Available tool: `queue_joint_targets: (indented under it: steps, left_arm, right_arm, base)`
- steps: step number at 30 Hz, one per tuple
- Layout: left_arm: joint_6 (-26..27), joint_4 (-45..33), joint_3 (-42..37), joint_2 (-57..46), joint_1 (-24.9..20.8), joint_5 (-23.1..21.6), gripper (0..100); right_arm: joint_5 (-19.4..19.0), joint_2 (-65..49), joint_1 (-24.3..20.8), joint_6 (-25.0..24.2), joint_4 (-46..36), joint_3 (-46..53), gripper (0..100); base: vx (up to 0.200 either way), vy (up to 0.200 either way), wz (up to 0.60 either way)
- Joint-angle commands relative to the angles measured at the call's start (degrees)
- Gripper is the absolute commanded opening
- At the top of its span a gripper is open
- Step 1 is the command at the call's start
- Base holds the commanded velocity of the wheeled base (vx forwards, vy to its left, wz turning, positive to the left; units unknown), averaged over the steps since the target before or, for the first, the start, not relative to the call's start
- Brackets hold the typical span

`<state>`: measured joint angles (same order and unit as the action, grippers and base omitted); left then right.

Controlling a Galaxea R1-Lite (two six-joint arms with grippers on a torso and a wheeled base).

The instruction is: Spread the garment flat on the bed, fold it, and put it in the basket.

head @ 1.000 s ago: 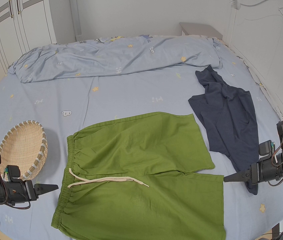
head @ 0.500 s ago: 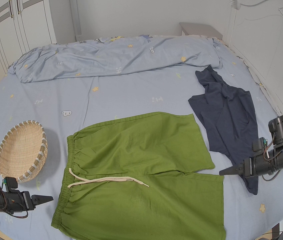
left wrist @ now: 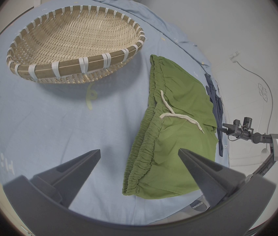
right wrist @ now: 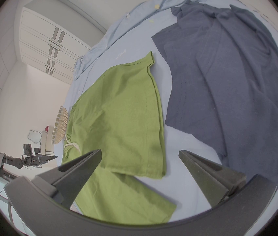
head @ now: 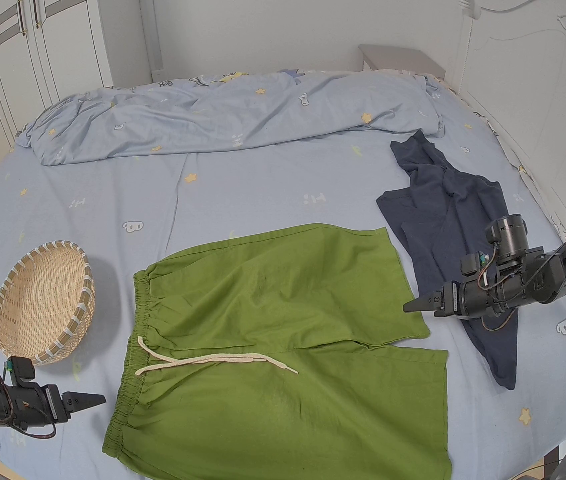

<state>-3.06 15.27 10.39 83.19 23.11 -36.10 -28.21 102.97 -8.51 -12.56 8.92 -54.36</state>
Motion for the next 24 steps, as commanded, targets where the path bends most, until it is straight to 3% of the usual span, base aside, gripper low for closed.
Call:
queue_joint_targets:
  steps: [1,17,18,24]
  left_arm:
    - [-0.02,0.02,-0.19,0.22,-0.26,-0.03,100]
    - [-0.02,0.02,-0.19,0.31,-0.26,-0.03,100]
    - [-0.02,0.02,-0.19,0.66,-0.35,-0.03,100]
    - [-0.02,0.02,-0.28,0.83,-0.44,-0.03,100]
  right_arm:
    - [-0.44,5.04,-0.54,-0.72,1.18,-0.93,100]
    - [-2.11,5.31,-1.69,-3.09,1.89,-0.49,100]
    - [-2.11,5.04,-1.77,-3.7,1.8,-0.4,0]
    - [-2.11,4.96,-0.98,-3.53,1.89,0.22,0]
  base:
    - [0.0,0.0,0.0]
    - [0.0,0.0,0.0]
    - [0.0,0.0,0.0]
    - [0.0,0.0,0.0]
